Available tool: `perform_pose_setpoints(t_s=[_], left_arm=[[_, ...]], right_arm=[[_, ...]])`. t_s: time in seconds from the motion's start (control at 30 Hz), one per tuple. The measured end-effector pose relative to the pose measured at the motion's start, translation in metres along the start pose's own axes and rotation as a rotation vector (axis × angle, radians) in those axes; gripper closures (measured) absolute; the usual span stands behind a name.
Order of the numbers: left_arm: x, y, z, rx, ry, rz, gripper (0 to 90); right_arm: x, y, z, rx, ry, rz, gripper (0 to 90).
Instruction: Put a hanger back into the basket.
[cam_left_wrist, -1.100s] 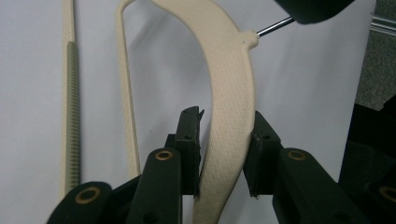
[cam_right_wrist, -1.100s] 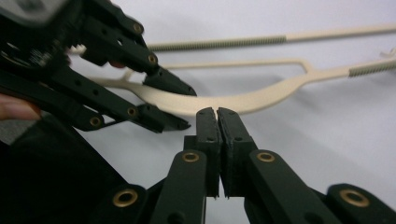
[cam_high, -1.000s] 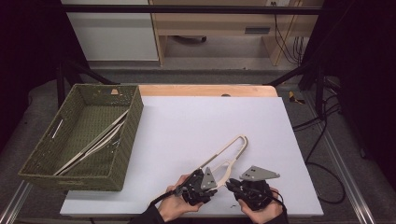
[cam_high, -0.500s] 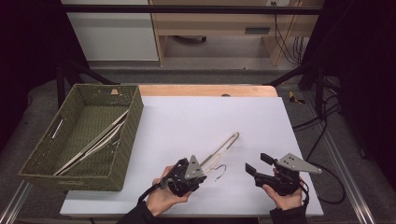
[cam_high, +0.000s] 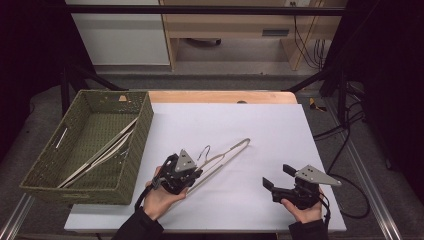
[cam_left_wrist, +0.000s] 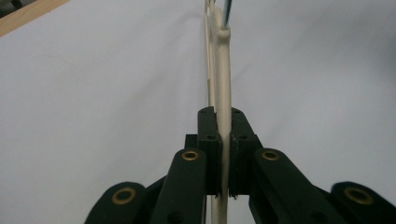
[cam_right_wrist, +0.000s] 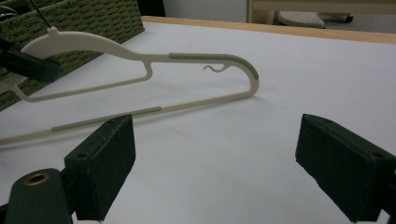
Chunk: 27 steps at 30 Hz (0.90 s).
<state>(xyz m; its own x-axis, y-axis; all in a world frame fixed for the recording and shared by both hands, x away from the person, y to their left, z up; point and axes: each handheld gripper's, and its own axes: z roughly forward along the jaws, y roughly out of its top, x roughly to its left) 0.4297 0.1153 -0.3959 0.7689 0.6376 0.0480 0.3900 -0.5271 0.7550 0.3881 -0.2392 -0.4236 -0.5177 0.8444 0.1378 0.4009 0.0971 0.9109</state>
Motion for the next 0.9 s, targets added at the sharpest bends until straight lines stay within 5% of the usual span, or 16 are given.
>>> perform_pose_setpoints(t_s=[0.47, 0.9], left_arm=[[0.022, 0.013, -0.059, -0.143, 0.018, -0.006, 85.8], [0.045, 0.041, -0.111, -0.198, -0.006, 0.035, 85.9]], right_arm=[[0.002, 0.000, -0.003, -0.022, 0.023, -0.021, 8.7], [0.000, 0.002, -0.004, -0.025, 0.032, -0.033, 6.4]])
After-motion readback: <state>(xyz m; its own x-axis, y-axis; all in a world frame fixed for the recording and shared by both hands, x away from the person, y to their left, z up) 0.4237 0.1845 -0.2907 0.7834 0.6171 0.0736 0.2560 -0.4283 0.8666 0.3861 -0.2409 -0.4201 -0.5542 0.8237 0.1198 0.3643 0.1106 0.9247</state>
